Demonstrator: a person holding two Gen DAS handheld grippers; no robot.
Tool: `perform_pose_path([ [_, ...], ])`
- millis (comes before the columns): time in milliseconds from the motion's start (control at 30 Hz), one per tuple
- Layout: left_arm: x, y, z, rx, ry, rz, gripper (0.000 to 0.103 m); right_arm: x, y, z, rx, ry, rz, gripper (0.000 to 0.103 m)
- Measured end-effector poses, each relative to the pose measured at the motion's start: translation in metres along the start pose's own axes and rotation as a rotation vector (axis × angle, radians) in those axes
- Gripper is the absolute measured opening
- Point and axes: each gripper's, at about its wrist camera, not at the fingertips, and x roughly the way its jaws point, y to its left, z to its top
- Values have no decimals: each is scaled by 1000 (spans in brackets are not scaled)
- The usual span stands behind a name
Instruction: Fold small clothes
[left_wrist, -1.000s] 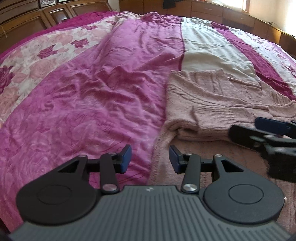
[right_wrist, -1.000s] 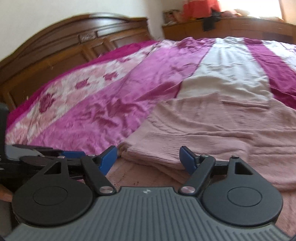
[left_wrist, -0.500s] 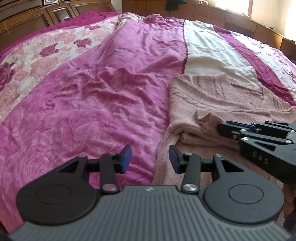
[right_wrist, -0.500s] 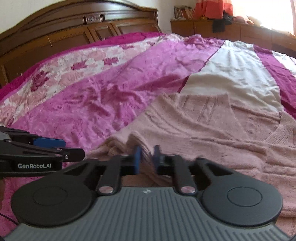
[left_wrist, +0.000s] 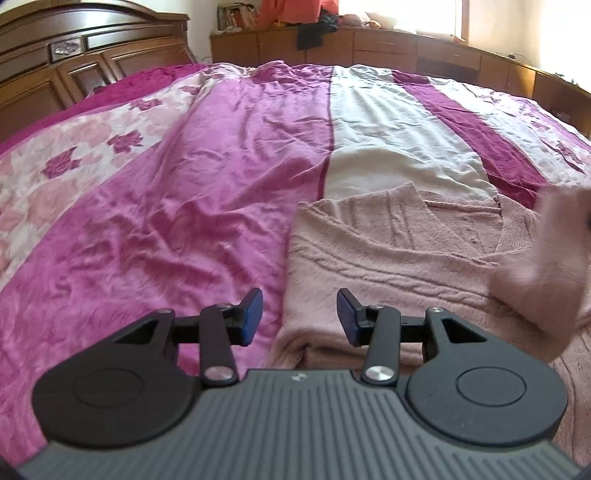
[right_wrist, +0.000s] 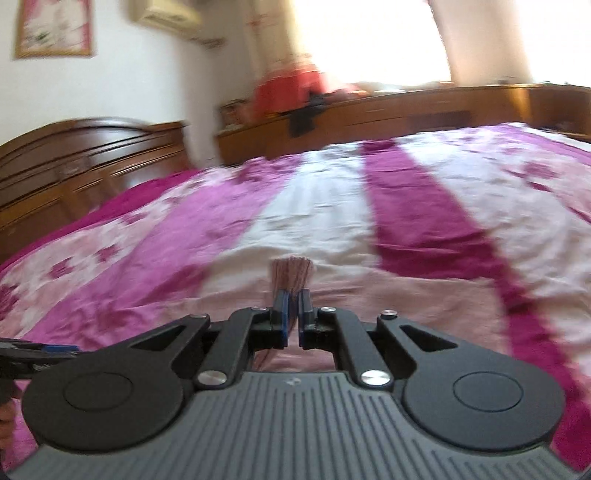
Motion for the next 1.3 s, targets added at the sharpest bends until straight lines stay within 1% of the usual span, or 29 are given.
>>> perform_pose_path([
  [67,8,-6,1,11,9,4,46,-7,-27,-8,39,15,-50,5],
  [133,18,-11,1,24,21,11,46,-12,-51,-19,64,50,-93,5],
  [300,39,-14,1,33,60,36,46,-25,-87,-48,118,134,-174,5],
  [367,46,-10,3,16,74,37,46,-29,-99,-54,144,184,-183,6],
  [433,51,-6,7,-2,82,32,46,-35,-104,-58,170,198,-166,7],
  [500,56,-3,13,-16,83,35,46,-42,-106,-53,168,171,-148,12],
  [533,58,-2,16,-19,81,37,46,-47,-106,-48,165,147,-140,18],
  [567,61,0,19,-23,78,37,46,-47,-104,-41,162,132,-128,27],
  [600,62,1,23,-26,72,38,46,-45,-104,-36,158,119,-113,39],
  [667,66,1,30,-28,61,40,46,-36,-98,-22,129,108,-94,51],
  [733,70,0,35,-26,51,41,46,-14,-93,-13,72,135,-83,52],
  [833,75,-5,37,-25,51,29,46,28,-89,-7,12,229,-97,52],
  [900,77,-8,34,-20,50,8,46,51,-88,-11,-22,312,-110,52],
  [967,79,-11,29,-11,52,-12,46,65,-86,-19,-51,378,-118,52],
  [1000,81,-13,26,-6,55,-19,46,67,-85,-22,-59,383,-119,51],
  [1033,83,-15,22,1,60,-25,46,65,-84,-25,-66,372,-117,49],
  [1100,88,-19,16,11,68,-21,46,60,-83,-25,-60,357,-96,11],
  [1133,90,-20,13,14,66,-15,46,55,-84,-24,-47,337,-77,11],
  [1167,91,-21,10,15,60,-8,46,46,-81,-20,-55,285,-78,11],
  [1233,92,-21,7,11,38,10,48,26,-77,-10,-91,176,-116,10],
  [1267,92,-20,5,6,28,19,48,17,-78,-5,-79,125,-132,10],
  [1300,93,-19,4,-2,20,27,48,12,-80,-1,-61,95,-144,10],
])
